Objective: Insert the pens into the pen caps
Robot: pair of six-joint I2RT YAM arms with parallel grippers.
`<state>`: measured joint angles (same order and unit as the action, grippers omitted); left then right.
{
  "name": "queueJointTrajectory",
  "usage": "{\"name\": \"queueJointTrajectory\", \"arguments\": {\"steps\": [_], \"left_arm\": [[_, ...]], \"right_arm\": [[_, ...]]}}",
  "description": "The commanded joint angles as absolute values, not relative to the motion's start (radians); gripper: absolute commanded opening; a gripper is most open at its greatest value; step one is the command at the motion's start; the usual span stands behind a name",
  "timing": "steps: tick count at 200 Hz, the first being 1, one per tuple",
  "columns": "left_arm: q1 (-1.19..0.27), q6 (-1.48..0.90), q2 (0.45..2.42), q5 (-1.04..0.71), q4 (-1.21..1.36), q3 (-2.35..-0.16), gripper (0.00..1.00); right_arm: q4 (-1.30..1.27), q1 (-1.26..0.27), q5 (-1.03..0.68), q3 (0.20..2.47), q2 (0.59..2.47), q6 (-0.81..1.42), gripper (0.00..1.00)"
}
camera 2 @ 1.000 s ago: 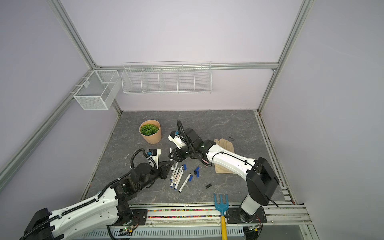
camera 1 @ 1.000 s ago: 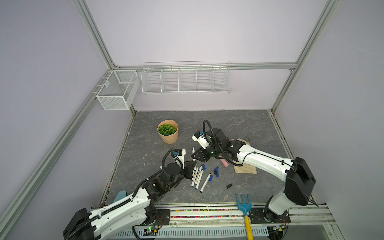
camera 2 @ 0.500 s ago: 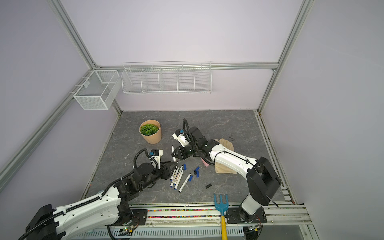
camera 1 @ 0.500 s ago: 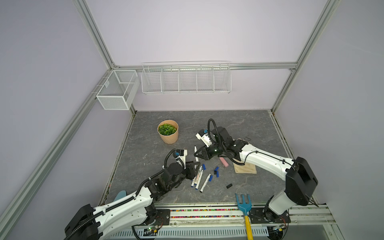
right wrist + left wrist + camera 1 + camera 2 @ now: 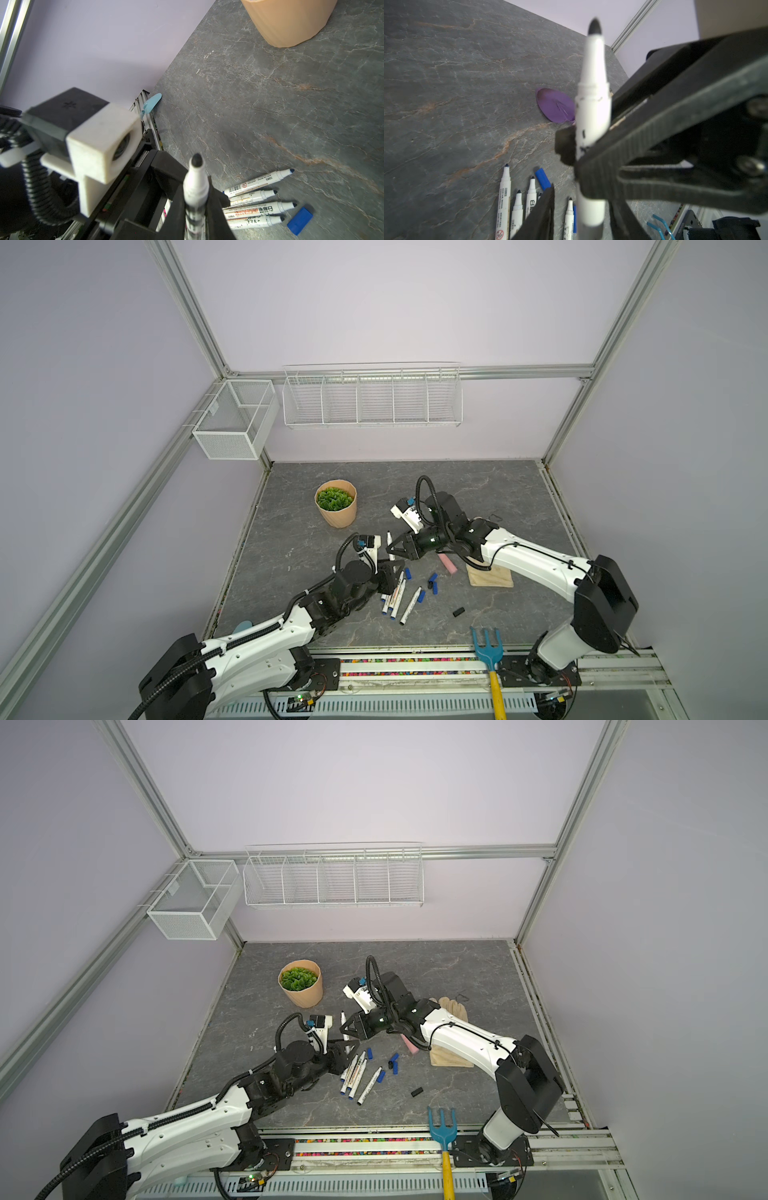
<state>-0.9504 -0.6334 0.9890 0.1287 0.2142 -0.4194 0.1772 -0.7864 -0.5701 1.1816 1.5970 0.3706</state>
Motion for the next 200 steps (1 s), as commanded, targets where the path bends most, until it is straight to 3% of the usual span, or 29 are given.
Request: {"name": "queueJointTrajectory", "arguments": {"steps": [1, 44, 77, 84, 98, 111, 133, 200], "left_arm": [[-0.954, -0.592, 1.004, 0.127, 0.252, -0.469, 0.36], [-0.954, -0.615, 0.998, 0.123, 0.249, -0.462, 0.0], [-0.954, -0.65, 0.952, 0.15, 0.21, -0.437, 0.0], [-0.954, -0.656, 0.943, 0.164, 0.182, -0.437, 0.0], [-0.954, -0.665, 0.925, 0.186, 0.108, -0.441, 0.0], [-0.954, -0.677, 0.915, 0.195, 0.048, -0.441, 0.0], [-0.954, -0.7, 0.909, 0.192, 0.007, -0.417, 0.0], [-0.954, -0.687, 0.979, 0.154, -0.004, -0.411, 0.0]], "right_arm": [[0.156, -0.779, -0.594, 1.164, 1.572, 0.383, 0.1], [0.124, -0.756, -0.6, 1.139, 1.552, 0.412, 0.1], [0.124, -0.732, -0.571, 1.11, 1.533, 0.428, 0.15], [0.144, -0.73, -0.553, 1.106, 1.526, 0.42, 0.23], [0.211, -0.729, -0.477, 1.096, 1.493, 0.387, 0.51], [0.284, -0.729, -0.371, 1.074, 1.449, 0.353, 0.6], [0.42, -0.733, -0.18, 1.036, 1.37, 0.291, 0.62], [0.662, -0.848, 0.042, 0.973, 1.425, 0.194, 0.6]]}}
